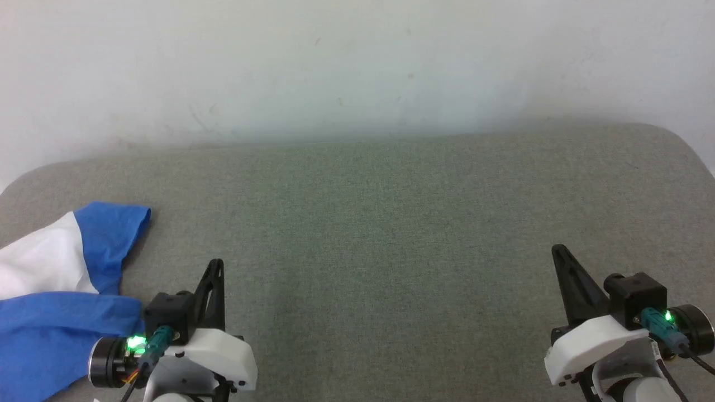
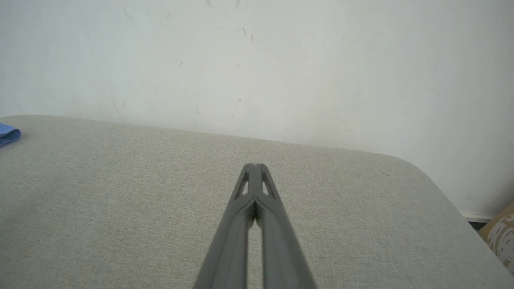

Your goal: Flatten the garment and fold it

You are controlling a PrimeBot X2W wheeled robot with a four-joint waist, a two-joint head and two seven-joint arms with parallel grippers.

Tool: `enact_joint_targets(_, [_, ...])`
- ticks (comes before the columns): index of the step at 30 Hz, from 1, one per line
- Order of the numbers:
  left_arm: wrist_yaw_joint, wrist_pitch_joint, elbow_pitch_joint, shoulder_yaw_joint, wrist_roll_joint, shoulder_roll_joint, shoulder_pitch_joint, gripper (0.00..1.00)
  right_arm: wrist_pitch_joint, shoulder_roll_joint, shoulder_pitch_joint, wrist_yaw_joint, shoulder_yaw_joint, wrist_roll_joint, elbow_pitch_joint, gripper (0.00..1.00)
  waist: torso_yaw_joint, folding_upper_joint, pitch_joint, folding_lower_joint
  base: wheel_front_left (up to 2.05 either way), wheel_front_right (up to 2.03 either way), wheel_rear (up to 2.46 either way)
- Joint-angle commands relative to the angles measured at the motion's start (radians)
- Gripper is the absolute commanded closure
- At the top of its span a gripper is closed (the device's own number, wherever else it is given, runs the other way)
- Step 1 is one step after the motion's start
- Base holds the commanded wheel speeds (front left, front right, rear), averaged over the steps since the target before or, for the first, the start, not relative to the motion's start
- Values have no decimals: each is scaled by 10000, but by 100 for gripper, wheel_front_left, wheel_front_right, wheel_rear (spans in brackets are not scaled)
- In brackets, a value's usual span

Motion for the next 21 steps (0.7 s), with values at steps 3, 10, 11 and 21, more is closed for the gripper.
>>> enact_joint_targets(3, [-7, 1, -47, -9, 37, -22, -123, 100, 7, 32, -143, -9, -7, -76, 16, 100, 0, 0, 0, 0, 0, 0, 0])
enact_joint_targets(10, [-7, 1, -47, -9, 37, -22, -123, 100, 7, 32, -143, -9, -7, -76, 16, 100, 0, 0, 0, 0, 0, 0, 0])
enact_joint_targets(11, [-7, 1, -47, -9, 37, -22, -123, 100, 7, 32, -143, -9, -7, -76, 16, 100, 0, 0, 0, 0, 0, 0, 0])
enact_joint_targets(21, [-7, 1, -47, -9, 37, -22, -123, 100, 7, 32, -143, -9, -7, -76, 16, 100, 0, 0, 0, 0, 0, 0, 0])
